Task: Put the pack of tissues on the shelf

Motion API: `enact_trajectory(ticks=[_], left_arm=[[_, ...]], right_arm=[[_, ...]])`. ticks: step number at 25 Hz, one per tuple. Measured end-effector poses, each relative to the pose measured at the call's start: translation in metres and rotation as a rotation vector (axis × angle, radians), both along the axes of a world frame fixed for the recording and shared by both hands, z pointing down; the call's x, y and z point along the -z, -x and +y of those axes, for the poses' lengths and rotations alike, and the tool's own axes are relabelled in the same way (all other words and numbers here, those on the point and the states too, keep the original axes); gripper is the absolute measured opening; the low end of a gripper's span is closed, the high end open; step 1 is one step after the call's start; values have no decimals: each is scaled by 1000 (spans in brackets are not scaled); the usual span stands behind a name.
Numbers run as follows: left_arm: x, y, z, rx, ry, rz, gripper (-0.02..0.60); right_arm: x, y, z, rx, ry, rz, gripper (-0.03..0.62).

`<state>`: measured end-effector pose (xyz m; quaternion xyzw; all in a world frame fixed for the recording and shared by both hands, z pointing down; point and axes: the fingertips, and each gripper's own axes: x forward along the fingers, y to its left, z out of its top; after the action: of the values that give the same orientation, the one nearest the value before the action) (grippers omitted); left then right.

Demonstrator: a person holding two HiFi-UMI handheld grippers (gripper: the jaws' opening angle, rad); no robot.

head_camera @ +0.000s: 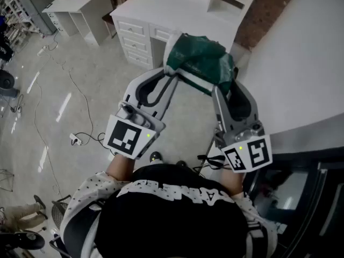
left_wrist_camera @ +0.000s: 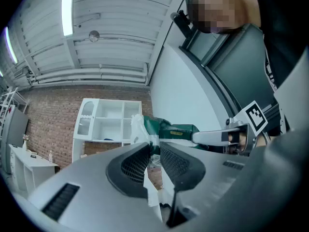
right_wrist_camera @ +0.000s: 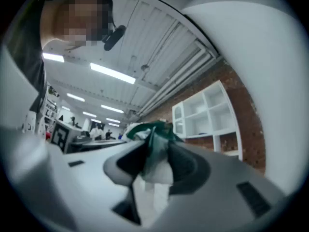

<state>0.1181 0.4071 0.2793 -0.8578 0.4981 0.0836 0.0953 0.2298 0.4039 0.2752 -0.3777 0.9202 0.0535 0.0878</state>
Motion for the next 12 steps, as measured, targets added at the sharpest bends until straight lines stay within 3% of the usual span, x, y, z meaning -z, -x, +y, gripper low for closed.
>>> enact_trajectory(ticks=[12], left_arm=[[0,0,2,-2,-4,18,100]], right_arm=[[1,0,2,-15,-13,1,164]])
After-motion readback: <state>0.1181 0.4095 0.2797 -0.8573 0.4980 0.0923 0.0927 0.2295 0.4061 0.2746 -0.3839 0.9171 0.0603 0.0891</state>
